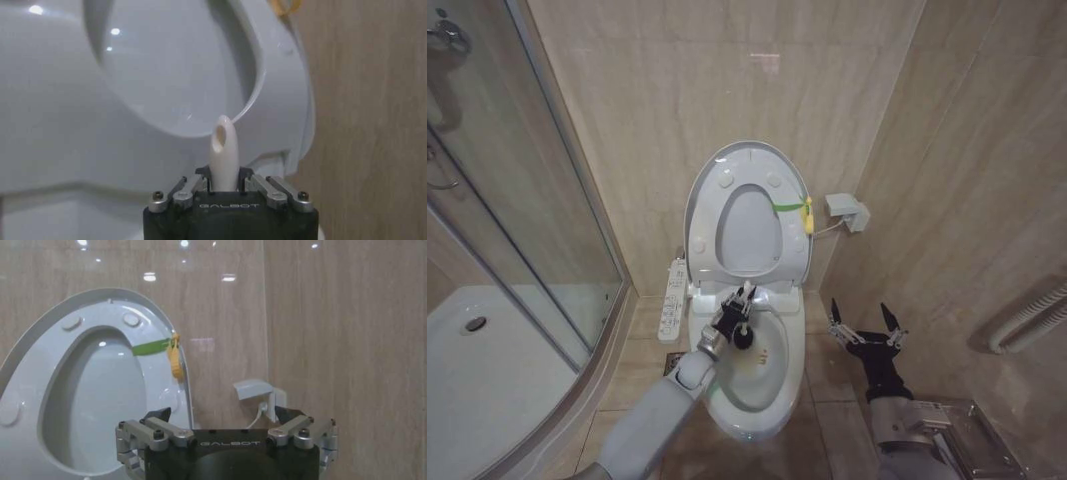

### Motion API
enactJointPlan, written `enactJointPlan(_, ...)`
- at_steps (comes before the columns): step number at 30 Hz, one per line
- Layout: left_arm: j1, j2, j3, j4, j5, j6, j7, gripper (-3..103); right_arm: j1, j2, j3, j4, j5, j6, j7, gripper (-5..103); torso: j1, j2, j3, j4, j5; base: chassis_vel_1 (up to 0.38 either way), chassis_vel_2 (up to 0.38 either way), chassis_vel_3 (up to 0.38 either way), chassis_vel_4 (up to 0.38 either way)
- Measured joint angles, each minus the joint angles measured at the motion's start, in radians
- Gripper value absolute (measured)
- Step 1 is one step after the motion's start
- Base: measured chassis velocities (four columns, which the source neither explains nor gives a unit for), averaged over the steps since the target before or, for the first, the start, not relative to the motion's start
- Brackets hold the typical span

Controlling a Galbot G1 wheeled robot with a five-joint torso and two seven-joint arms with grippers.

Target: Open the toilet lid, clean the toilet bowl with a toilet brush, close the toilet lid, and flush.

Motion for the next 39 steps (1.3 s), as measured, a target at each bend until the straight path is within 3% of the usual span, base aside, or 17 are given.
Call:
enactJointPlan(14,0.009,-0.045,0.001,0.132,0.07,-0.051,0.003,25,0.0,0.0,0.0,0.0,0.0,0.0,0.0,100,0.0,0.0,0.0,0.0004,-0.0002,0.0,0.0,0.0,0.0)
enactJointPlan(20,0.011,-0.051,-0.006,0.125,0.075,-0.053,0.002,25,0.0,0.0,0.0,0.0,0.0,0.0,0.0,100,0.0,0.0,0.0,0.0004,-0.0001,0.0,0.0,0.0,0.0)
enactJointPlan(33,0.092,-0.029,0.048,-0.172,0.077,0.011,-0.034,25,0.0,0.0,0.0,0.0,0.0,0.0,0.0,100,0.0,0.0,0.0,0.0002,-0.0002,0.0,0.0,0.0,0.0)
enactJointPlan(39,0.111,-0.023,0.061,-0.174,0.08,0.005,-0.033,25,0.0,0.0,0.0,0.0,0.0,0.0,0.0,100,0.0,0.0,0.0,0.0003,-0.0002,0.0,0.0,0.0,0.0)
